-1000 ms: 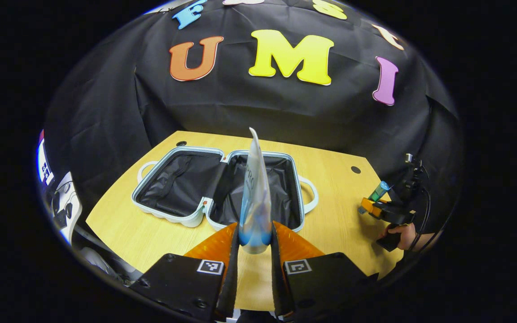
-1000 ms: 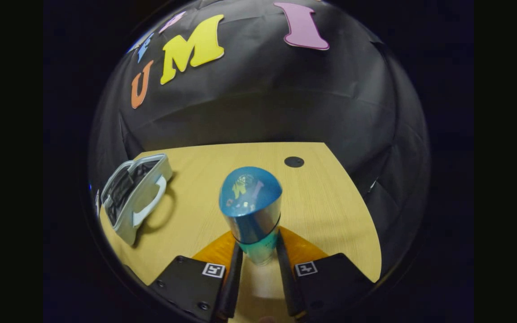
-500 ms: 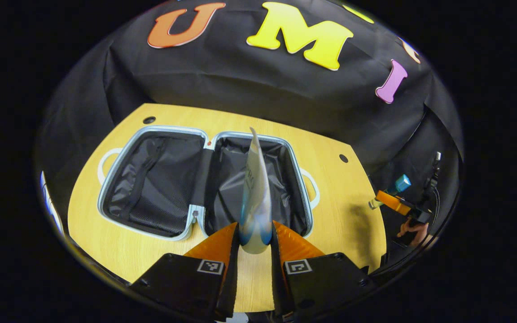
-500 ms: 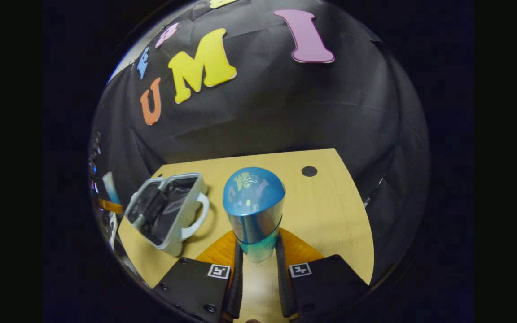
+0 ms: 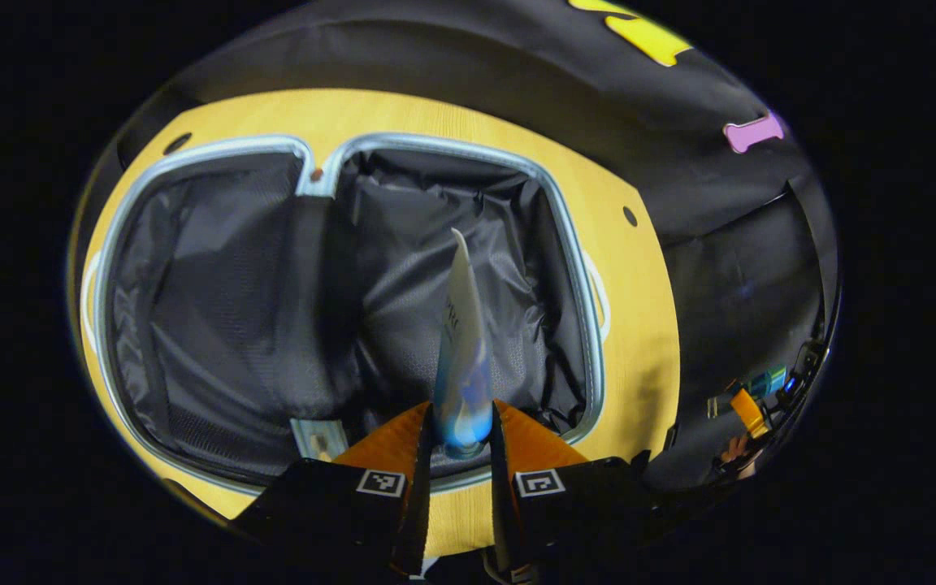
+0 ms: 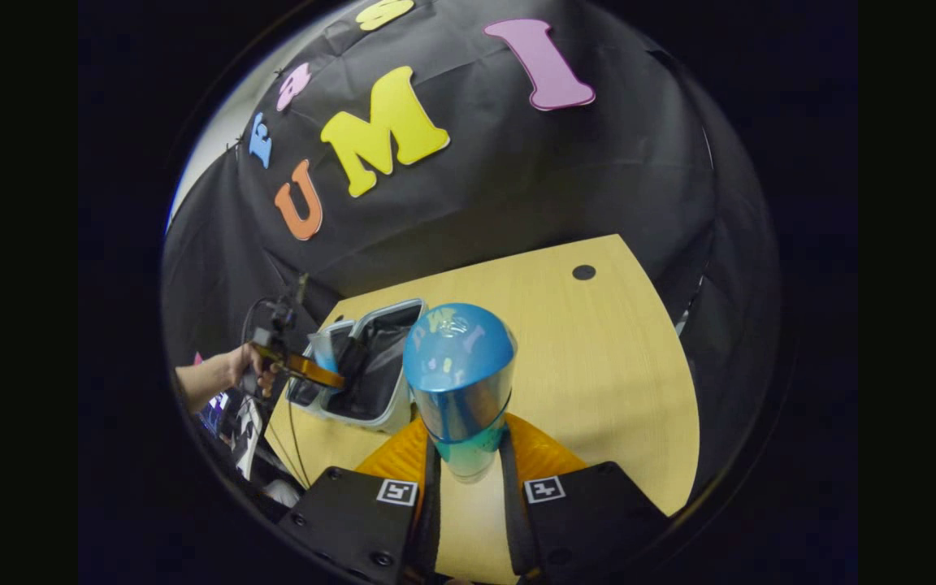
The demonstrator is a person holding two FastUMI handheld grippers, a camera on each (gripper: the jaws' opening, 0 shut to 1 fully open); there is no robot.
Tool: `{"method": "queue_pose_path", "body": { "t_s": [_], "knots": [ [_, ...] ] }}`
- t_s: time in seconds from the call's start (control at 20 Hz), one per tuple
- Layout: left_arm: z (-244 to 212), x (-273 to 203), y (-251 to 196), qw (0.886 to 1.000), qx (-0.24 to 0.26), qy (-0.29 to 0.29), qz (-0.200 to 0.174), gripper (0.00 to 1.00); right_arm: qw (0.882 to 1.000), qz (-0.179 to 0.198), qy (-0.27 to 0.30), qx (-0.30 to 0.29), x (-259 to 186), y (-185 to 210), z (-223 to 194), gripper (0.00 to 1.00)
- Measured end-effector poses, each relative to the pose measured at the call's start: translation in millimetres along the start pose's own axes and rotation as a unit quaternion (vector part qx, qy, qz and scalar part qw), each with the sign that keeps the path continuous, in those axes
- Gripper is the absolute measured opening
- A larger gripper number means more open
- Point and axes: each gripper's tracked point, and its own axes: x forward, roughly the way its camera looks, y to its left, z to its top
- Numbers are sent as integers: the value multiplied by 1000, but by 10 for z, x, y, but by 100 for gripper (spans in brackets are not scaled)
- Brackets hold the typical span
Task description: First open the suitcase, pack the skin care products into it, and then close the suitcase.
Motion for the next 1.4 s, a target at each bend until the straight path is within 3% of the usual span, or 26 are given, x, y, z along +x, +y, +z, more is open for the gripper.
{"method": "queue_pose_path", "body": {
  "t_s": [0.25, 0.5, 1.0, 1.05, 1.1, 1.2, 1.25, 1.4],
  "knots": [
    [-117, 253, 212, 993, 6, 115, -4, 35, 1000, -13, 3, 13, -171, -2, -94, 31],
    [-153, 303, 281, 987, -18, 157, 28, 35, 999, -22, 2, 31, -258, -31, -161, 31],
    [-170, 423, 384, 977, -48, 175, 113, 40, 1000, -4, 6, 6, -250, 149, -108, 31],
    [-169, 416, 376, 976, -46, 177, 119, 48, 1000, 0, 5, 1, -252, 176, -88, 31],
    [-174, 419, 387, 975, -41, 179, 123, 41, 1000, 3, 4, -7, -271, 219, -76, 31],
    [-146, 411, 337, 976, -44, 175, 121, 43, 1000, 8, 3, -21, -283, 276, -50, 31],
    [-165, 432, 306, 977, -51, 170, 116, 47, 1000, 9, 2, -28, -280, 297, -37, 31],
    [-206, 372, 171, 979, -62, 159, 108, 79, 999, 20, 5, -49, -262, 419, 21, 31]
  ]
}}
